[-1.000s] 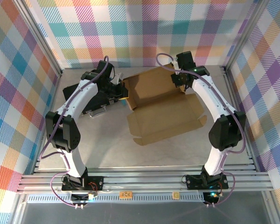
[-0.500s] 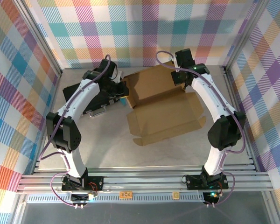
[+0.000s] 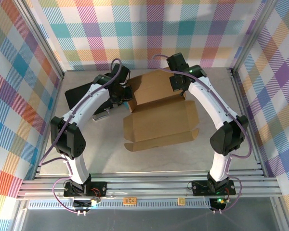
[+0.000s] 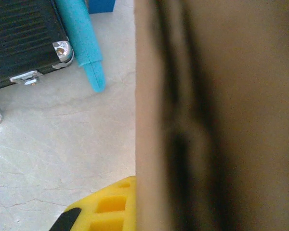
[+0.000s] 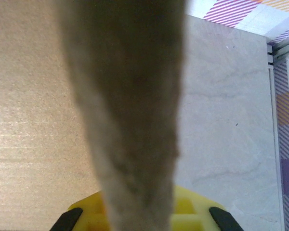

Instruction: Fold the paper box

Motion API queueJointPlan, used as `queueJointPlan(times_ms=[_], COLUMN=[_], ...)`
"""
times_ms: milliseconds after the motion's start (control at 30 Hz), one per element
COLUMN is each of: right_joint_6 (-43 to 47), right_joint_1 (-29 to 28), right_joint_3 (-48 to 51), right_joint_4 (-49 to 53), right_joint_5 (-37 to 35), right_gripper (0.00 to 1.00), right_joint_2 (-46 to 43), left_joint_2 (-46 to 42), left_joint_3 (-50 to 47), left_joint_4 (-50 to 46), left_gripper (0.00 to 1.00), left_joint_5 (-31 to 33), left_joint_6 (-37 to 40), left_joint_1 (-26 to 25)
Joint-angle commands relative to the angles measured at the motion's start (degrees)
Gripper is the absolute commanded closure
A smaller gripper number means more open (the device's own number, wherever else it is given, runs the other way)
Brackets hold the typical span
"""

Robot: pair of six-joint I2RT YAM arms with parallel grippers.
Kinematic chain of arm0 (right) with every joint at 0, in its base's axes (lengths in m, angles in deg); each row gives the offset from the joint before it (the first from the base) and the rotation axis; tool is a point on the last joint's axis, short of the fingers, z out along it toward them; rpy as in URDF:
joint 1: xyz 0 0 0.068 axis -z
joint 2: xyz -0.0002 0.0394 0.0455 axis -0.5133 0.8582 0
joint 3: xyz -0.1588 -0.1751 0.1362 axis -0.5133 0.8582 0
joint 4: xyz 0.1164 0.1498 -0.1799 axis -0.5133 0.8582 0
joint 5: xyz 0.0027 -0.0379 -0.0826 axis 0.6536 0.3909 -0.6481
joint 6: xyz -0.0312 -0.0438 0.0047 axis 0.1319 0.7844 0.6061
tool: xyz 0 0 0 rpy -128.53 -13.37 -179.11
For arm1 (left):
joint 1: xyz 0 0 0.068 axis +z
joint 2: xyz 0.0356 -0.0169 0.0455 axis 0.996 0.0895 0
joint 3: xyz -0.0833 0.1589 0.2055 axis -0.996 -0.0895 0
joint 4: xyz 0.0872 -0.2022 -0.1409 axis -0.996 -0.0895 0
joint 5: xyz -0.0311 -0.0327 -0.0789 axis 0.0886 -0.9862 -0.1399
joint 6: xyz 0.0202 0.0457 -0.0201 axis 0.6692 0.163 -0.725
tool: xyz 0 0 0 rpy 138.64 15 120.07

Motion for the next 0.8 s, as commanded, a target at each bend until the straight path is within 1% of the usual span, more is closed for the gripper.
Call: queueJointPlan(times_ms=[0, 67, 133, 233, 367, 533, 767], right_joint_6=[-1.00, 1.25, 3.16, 4.65, 4.18, 3.92, 4.34], right_joint_1=[0.68, 0.66, 0.83, 0.83, 0.83, 0.83, 0.83], right_joint_3=[0.91, 3.06, 2.89, 3.54, 6.12, 5.73, 3.82], right_joint_4=[2.58, 0.02, 0.61, 1.30, -0.16, -0.17, 0.05], right_joint_5=[1.06, 4.46, 7.38, 10.17, 12.75, 14.82, 16.22], right_gripper=[1.00, 1.00, 1.00, 1.00, 1.00, 1.00, 1.00], right_joint_2=[-2.51, -3.96, -3.38, -2.63, -2.87, -0.24, 3.81], left_joint_2=[-3.13, -4.63, -5.24, -5.07, -5.42, -4.10, 0.07], left_joint_3=[-3.07, -6.98, -10.59, -13.67, -17.72, -21.32, -21.92], left_joint_4=[1.12, 6.78, 11.14, 13.56, 16.11, 19.53, 22.20], left_gripper=[1.00, 1.00, 1.00, 1.00, 1.00, 1.00, 0.95], left_joint_5=[5.57, -0.82, -6.47, -9.80, -10.49, -10.85, -10.14], left_joint_6=[-1.13, -0.77, -1.87, -2.17, -2.28, -2.63, -3.47], left_joint_1=[0.98, 1.92, 3.40, 3.99, 4.34, 4.69, 4.82])
